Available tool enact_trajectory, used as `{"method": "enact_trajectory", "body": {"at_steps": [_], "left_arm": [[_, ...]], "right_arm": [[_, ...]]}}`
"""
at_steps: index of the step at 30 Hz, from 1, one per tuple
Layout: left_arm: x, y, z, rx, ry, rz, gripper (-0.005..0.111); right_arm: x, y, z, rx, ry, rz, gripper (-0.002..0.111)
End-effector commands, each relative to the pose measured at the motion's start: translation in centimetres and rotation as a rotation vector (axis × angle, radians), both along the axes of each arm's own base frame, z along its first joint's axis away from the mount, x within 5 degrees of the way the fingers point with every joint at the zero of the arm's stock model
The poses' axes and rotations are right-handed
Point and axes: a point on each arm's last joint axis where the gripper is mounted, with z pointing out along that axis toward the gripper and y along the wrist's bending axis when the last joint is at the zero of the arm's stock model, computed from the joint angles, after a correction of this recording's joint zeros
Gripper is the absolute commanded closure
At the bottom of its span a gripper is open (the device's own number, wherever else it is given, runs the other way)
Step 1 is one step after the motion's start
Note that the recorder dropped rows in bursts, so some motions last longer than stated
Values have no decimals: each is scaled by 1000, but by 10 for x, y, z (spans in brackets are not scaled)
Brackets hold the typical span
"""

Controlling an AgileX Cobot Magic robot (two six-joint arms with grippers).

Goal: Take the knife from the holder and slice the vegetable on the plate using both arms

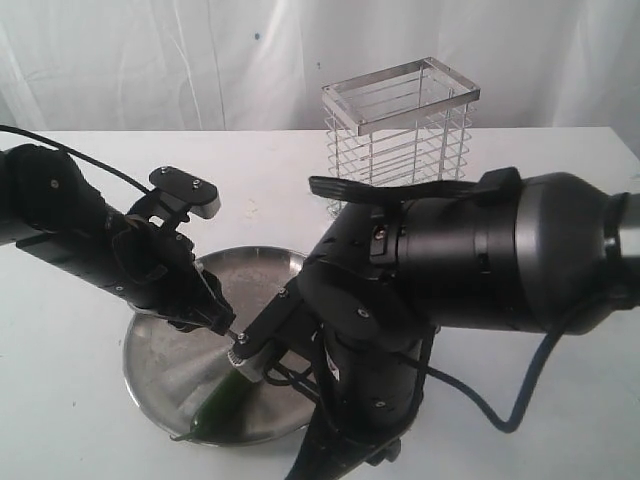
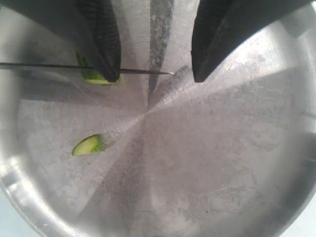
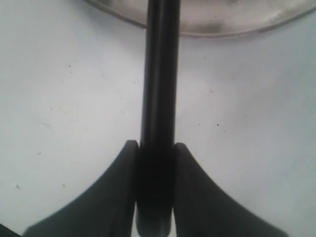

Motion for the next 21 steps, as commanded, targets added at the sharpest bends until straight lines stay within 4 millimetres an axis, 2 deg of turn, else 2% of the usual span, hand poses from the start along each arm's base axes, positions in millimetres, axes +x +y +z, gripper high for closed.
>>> {"method": "enact_trajectory", "body": {"at_steps": [1,21], "left_arm": [[-4,0,1,-8,21,1,57],[-4,0,1,-8,23,1,57]], "right_arm": [[-3,-2,-4,7,7,-19,108],[-3,5,-5,66,-13,-11,108]]}}
